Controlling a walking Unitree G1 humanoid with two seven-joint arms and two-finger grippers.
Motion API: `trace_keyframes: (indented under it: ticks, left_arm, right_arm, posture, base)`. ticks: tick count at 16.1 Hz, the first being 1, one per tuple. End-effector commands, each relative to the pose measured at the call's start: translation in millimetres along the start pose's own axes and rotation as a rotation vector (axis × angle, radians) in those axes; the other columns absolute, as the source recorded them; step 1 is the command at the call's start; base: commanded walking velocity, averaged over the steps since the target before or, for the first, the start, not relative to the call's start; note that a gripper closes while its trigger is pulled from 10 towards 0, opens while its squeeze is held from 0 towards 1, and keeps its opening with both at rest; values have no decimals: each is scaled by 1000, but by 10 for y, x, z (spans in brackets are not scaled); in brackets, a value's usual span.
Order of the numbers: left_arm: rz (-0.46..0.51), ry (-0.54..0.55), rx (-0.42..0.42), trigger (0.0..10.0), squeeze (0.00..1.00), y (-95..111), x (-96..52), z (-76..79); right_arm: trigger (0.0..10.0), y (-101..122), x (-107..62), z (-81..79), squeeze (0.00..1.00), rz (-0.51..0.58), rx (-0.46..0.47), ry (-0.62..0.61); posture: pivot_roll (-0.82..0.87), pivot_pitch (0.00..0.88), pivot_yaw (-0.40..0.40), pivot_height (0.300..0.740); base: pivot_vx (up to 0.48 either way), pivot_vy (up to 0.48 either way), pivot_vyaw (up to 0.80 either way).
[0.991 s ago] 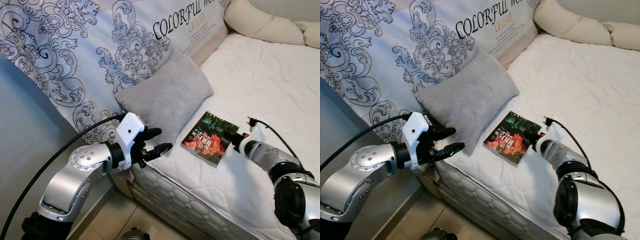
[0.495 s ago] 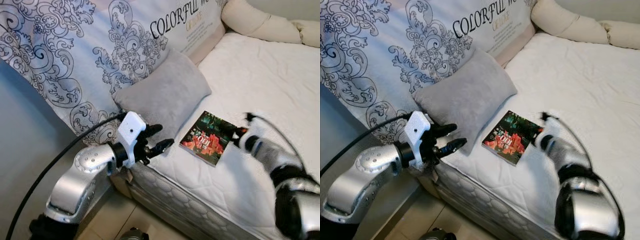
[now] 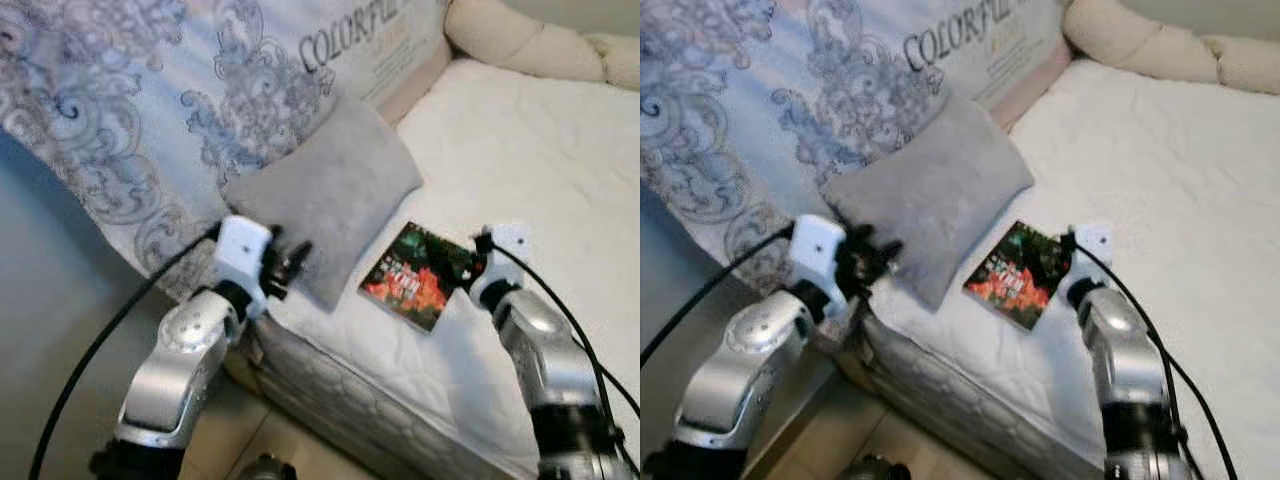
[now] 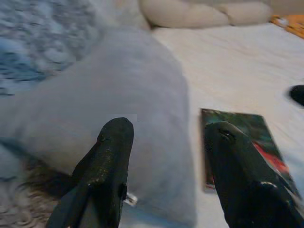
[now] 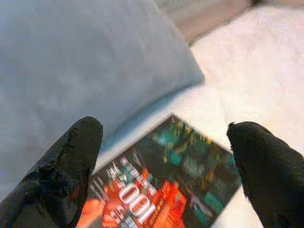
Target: Clean up the room
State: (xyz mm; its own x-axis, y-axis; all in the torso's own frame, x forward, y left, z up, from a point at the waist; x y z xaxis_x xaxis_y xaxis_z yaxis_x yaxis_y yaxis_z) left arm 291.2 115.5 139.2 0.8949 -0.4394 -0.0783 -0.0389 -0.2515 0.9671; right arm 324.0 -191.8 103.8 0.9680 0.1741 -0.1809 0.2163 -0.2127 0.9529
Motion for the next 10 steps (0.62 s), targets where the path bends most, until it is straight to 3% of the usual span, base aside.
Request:
trace_keyframes:
  ticks: [1,3,5,10]
  left_arm:
    - [-24,74,-20,10000,12,-68,-53,-52]
    - [-36,122,-19,10000,16,-118,-139,-42]
    - [-36,134,-7,10000,35,-124,-187,-35]
    - [-51,170,1,10000,35,-133,-258,-75]
  right_arm:
    - [10000,27,-88,-100,0,22,24,-39]
    - [10000,-34,-253,-217,0,53,77,-97]
    - [10000,-58,-335,-246,0,68,74,-133]
    - [10000,-144,-439,-316,0,18,-13,-163]
  posture:
    - [-45,0,40,740]
    - [-38,0,22,740]
    - [-34,0,23,740]
    - [-29,0,21,740]
  base:
    - [0,0,-525]
    - [0,0,-788]
    - [0,0,-800]
    - [0,-480,-800]
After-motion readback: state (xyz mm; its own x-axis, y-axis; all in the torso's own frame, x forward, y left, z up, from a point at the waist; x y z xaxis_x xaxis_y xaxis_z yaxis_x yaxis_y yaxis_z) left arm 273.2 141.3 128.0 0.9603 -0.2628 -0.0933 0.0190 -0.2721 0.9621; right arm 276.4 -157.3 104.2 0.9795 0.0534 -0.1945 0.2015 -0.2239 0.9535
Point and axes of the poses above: a point about 5 cm out from each wrist's last joint towards the gripper, its own x axis pointing out of the wrist towards the gripper, its own y axis along the axis of the wrist's last joint, z = x × y, the point moved 2 cm from there along x, pointing out of the wrist towards the gripper, and after that the axes turned 12 degrees about x, right-handed, at the moved point
